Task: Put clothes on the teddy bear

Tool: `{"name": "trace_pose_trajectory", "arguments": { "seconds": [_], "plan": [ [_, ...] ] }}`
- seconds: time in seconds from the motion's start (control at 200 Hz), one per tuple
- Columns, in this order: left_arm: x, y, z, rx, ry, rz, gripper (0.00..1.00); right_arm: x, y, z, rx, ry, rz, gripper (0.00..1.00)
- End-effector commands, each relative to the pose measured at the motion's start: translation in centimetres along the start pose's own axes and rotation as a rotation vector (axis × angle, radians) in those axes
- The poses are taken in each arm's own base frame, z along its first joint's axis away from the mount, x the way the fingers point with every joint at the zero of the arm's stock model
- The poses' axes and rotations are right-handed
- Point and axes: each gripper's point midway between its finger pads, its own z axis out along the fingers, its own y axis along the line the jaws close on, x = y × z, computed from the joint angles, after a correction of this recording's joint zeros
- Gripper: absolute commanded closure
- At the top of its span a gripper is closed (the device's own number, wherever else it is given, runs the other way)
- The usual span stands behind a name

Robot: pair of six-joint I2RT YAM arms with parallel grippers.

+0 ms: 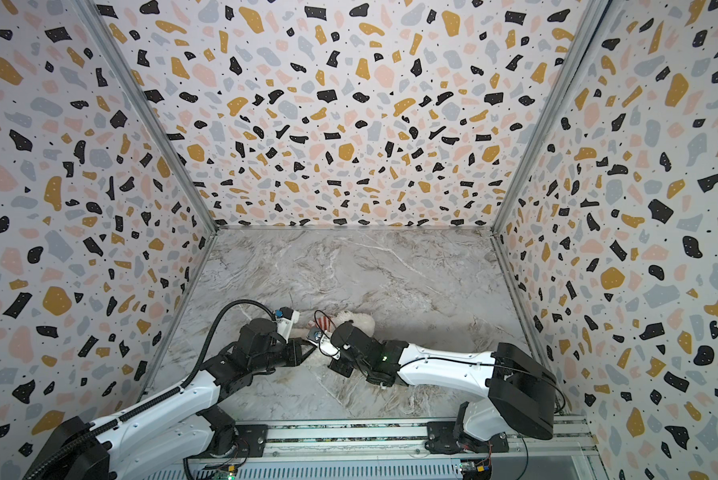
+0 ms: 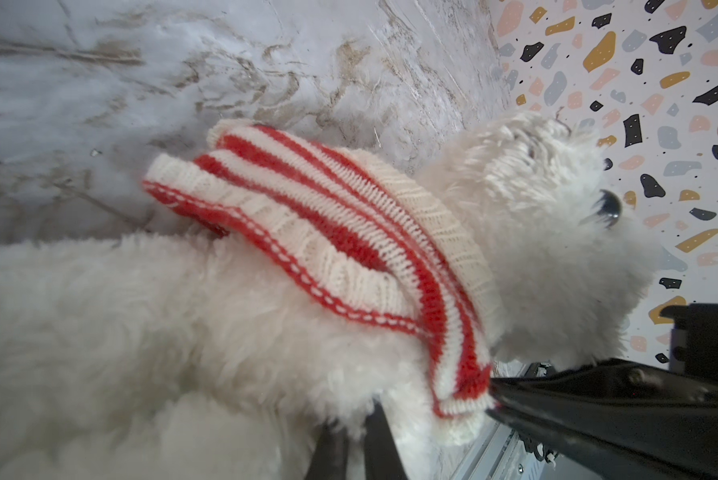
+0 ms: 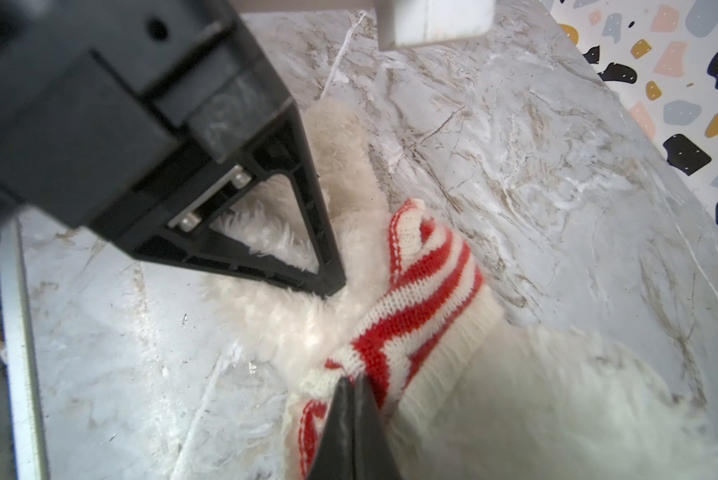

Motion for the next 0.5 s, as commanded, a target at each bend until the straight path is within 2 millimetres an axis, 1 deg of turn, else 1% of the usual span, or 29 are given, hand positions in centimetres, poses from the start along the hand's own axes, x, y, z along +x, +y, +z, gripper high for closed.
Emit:
{"name": "trace_pose_trajectory", "arguments": {
  "seconds": [0.0,0.105,0.215,0.355,0.496],
  "plan": [
    [-1.0,-1.0,-0.2,0.032,-0.016,0.065,1.0,-2.2,-1.1,-2.5,0.01,-0.075,0.07,1.0],
    [-0.4,-0.5,-0.2,-0.006,0.024,0.104,1.0,-2.8,-1.8,-3.7,-0.027,-0.115,0.147,1.0],
    [0.0,-1.1,-0.1,0.035,0.051,0.122,1.0,-2.7,-2.7,-4.3,-0.05,-0.123,0.214,1.0],
    [0.2,-2.2,-0.2,0.092,0.068,0.136,1.0,-1.4,-4.2,-3.8,-0.029,-0.07,0.269,1.0],
    [0.4,-2.6,-0.4,0.114,0.08,0.152,1.0,0.3,-6.2,-3.2,0.023,-0.017,0.323,1.0]
  ]
}}
